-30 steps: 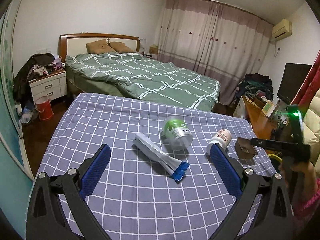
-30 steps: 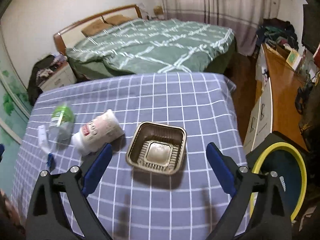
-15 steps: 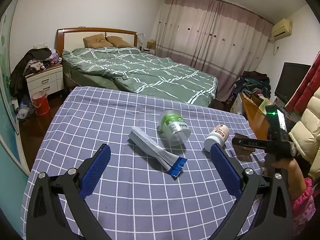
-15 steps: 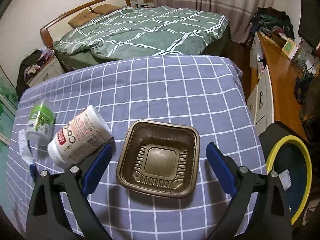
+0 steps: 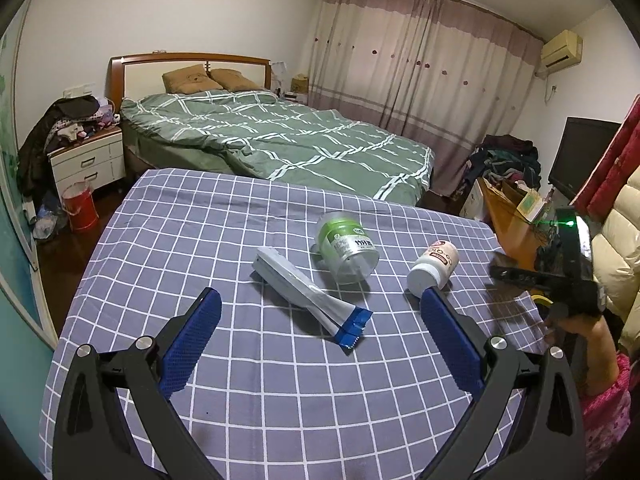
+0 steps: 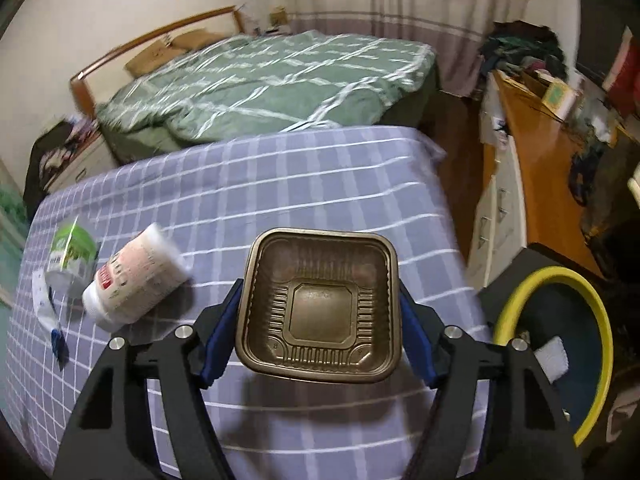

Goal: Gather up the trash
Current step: 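Carry the brown tray over the bin and open the right tool, then grasp the green jar with the left tool, then carry the green jar over the bin and open the left tool, then reach the right tool to the white toothpaste tube and grasp it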

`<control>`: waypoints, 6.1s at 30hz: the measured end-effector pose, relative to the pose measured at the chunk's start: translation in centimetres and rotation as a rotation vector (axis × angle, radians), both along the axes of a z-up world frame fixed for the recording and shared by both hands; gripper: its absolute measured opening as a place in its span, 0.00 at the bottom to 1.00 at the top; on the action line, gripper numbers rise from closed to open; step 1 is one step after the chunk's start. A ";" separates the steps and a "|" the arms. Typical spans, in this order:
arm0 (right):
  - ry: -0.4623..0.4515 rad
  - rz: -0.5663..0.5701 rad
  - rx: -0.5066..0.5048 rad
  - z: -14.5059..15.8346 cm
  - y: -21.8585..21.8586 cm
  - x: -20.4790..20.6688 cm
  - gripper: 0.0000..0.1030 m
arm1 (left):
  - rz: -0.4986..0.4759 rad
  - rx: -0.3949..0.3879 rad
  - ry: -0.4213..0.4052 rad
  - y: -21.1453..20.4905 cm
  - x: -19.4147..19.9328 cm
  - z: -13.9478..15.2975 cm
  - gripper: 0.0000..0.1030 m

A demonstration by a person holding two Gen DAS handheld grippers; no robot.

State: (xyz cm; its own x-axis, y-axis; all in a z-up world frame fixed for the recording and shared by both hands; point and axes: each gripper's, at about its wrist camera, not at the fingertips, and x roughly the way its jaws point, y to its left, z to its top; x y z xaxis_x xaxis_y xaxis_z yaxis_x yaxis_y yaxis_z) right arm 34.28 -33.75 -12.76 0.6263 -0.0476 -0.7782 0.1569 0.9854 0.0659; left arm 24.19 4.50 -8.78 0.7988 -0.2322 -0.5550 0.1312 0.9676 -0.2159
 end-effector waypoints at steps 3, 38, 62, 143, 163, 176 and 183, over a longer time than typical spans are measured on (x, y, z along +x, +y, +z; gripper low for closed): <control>-0.024 -0.090 -0.006 0.5 -2.7 -1.0 0.66 | -0.007 0.007 0.001 -0.3 -0.1 -0.1 0.95; -0.078 -0.555 0.008 -0.8 -15.9 -6.1 0.86 | -0.082 0.076 0.074 -3.6 1.4 -1.2 0.95; -0.118 -0.306 0.013 0.6 -9.7 -4.3 0.86 | 0.028 0.091 0.395 -8.8 18.0 -2.8 0.75; -0.161 -0.387 0.046 1.6 -21.5 -24.2 0.86 | -0.588 0.034 0.042 -35.6 2.6 5.7 0.84; -0.116 0.066 -0.007 3.2 -5.1 -15.3 0.86 | 0.084 0.043 -0.121 2.0 0.5 4.1 0.90; -0.078 0.599 -0.045 4.2 14.0 -7.8 0.86 | 0.285 0.127 -0.187 9.5 -1.3 2.1 0.95; -0.012 0.758 -0.017 3.0 21.6 -3.7 0.71 | 0.313 0.067 -0.212 10.1 -2.7 3.2 0.95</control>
State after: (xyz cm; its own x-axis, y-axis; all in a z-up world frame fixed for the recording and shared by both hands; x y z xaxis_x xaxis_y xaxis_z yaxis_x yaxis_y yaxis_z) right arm 30.60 -12.20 -9.72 0.5004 0.3875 -0.7742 -0.5647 0.8240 0.0474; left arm 21.54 14.64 -5.59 0.9238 0.0724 -0.3759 -0.1380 0.9789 -0.1508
